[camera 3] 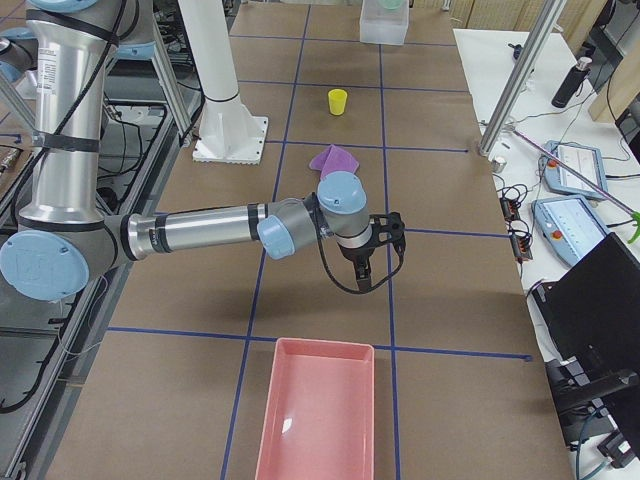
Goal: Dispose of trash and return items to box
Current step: 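Carry the green bowl with the left gripper into the clear bin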
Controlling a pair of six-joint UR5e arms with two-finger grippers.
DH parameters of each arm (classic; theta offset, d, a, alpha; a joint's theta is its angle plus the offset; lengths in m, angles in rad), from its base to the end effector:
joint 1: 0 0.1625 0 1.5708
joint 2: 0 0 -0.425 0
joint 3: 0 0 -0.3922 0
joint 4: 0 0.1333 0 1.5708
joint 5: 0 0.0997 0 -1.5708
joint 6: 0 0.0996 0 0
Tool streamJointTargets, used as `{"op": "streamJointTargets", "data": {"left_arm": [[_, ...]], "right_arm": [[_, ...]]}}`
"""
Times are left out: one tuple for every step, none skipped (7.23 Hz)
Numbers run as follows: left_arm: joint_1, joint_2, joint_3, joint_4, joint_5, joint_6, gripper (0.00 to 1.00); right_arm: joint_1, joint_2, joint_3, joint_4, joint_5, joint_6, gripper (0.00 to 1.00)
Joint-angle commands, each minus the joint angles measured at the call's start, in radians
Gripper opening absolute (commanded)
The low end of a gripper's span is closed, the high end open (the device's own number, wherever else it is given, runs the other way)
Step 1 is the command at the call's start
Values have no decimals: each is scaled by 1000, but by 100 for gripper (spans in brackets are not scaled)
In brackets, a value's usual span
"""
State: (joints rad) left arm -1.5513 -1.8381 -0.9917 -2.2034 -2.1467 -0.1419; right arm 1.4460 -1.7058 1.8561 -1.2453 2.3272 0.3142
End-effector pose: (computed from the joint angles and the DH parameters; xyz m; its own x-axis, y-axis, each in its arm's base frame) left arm -0.0672 -0.6079 0.7406 0.8294 0.0520 -0.5562 0.0998 0.9659 0.2391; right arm 0.0081 -0.4569 0.5436 0.6833 -0.1102 0.7218 -0.1057 0.9632 0.2471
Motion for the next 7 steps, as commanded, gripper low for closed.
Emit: {"op": "streamJointTargets", "data": {"left_arm": [[75, 43, 7, -111, 7, -115, 0], [83, 68, 1, -131, 7, -119, 0], [83, 79, -4, -134, 2, -119, 0], [83, 82, -5, -137, -2, -128, 0], [88, 83, -5, -156, -13, -158, 12], [103, 83, -5, -168, -22, -168, 24], [105, 83, -7, -168, -22, -166, 31]], "right_arm": [[-1, 0, 1, 1, 0, -1, 100], [-1, 0, 2, 1, -2, -1, 100], [-1, 0, 2, 1, -2, -1, 100], [-1, 0, 3, 1, -9, -1, 100], [-2, 0, 3, 1, -9, 0, 100], [-4, 0, 3, 1, -9, 0, 100], [-4, 0, 3, 1, -11, -1, 100]]}}
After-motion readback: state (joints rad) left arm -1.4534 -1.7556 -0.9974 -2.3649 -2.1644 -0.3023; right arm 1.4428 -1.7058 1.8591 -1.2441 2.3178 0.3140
